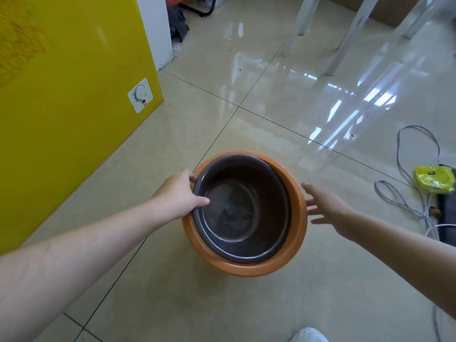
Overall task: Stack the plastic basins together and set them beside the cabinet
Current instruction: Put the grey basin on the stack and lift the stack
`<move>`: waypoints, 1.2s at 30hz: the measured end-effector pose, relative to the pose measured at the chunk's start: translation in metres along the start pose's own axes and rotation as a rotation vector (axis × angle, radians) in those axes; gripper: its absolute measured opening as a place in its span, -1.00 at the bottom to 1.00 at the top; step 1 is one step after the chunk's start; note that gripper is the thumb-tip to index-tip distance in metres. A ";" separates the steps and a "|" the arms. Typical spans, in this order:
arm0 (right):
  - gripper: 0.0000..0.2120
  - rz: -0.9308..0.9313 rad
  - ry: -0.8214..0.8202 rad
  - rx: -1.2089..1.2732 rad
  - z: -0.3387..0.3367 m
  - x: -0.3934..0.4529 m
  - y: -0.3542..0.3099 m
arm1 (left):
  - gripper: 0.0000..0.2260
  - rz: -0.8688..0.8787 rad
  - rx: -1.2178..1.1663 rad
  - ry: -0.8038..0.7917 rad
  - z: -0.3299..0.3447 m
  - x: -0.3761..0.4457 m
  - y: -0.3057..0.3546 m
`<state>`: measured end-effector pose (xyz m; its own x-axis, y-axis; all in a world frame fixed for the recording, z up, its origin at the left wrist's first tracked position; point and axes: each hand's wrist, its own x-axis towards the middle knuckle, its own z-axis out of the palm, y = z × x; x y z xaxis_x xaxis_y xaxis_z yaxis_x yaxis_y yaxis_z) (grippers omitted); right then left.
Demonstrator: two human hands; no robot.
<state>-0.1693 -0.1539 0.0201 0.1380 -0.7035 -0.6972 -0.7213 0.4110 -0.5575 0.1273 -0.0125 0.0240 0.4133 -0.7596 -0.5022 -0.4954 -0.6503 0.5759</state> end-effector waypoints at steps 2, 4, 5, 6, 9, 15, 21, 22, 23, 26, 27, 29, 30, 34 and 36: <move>-0.49 0.023 -0.051 -0.039 0.008 0.001 0.004 | -0.54 0.088 0.099 0.013 0.002 0.000 -0.001; -0.51 0.051 -0.064 -0.040 0.016 0.001 0.007 | -0.57 0.174 0.310 0.081 0.002 0.001 -0.001; -0.52 0.067 -0.062 -0.028 0.019 0.002 0.009 | -0.53 0.195 0.431 0.110 0.001 0.002 -0.001; -0.53 0.077 -0.060 -0.011 0.022 0.002 0.010 | -0.46 0.203 0.531 0.122 0.001 0.005 -0.004; -0.61 0.079 -0.054 0.003 0.028 -0.001 0.009 | -0.19 0.250 0.738 0.060 0.011 0.009 -0.013; -0.71 0.080 -0.013 -0.073 0.034 0.003 0.012 | -0.25 -0.176 0.002 0.000 0.023 0.024 -0.011; -0.70 0.022 0.053 -0.131 0.034 0.010 -0.001 | -0.67 -0.227 -0.155 -0.122 0.002 0.027 -0.008; -0.70 0.003 0.067 -0.126 0.033 0.013 -0.009 | -0.67 -0.212 -0.154 -0.100 -0.003 0.033 -0.006; -0.71 -0.012 0.078 -0.118 0.032 0.015 -0.019 | -0.66 -0.196 -0.163 -0.080 -0.010 0.038 -0.003; -0.74 -0.047 0.095 -0.101 0.031 0.021 -0.058 | -0.56 -0.179 -0.286 -0.012 -0.034 0.050 0.005; -0.74 -0.059 0.106 -0.105 0.032 0.024 -0.073 | -0.52 -0.190 -0.349 0.014 -0.043 0.057 0.005; -0.72 -0.077 0.137 -0.103 0.034 0.032 -0.104 | -0.58 -0.218 -0.514 0.047 -0.064 0.067 0.007; -0.70 -0.090 0.146 -0.098 0.035 0.037 -0.121 | -0.68 -0.229 -0.589 0.059 -0.076 0.073 0.009; -0.68 -0.133 0.169 -0.113 0.035 0.046 -0.195 | -0.82 -0.250 -0.761 0.140 -0.124 0.096 0.017; -0.69 -0.160 0.175 -0.120 0.030 0.052 -0.230 | -0.88 -0.245 -0.776 0.169 -0.144 0.112 0.028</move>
<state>0.0239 -0.2671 0.0986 0.1449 -0.8478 -0.5101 -0.7763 0.2222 -0.5898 0.2701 -0.1177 0.0768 0.5809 -0.5467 -0.6030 0.2655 -0.5730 0.7753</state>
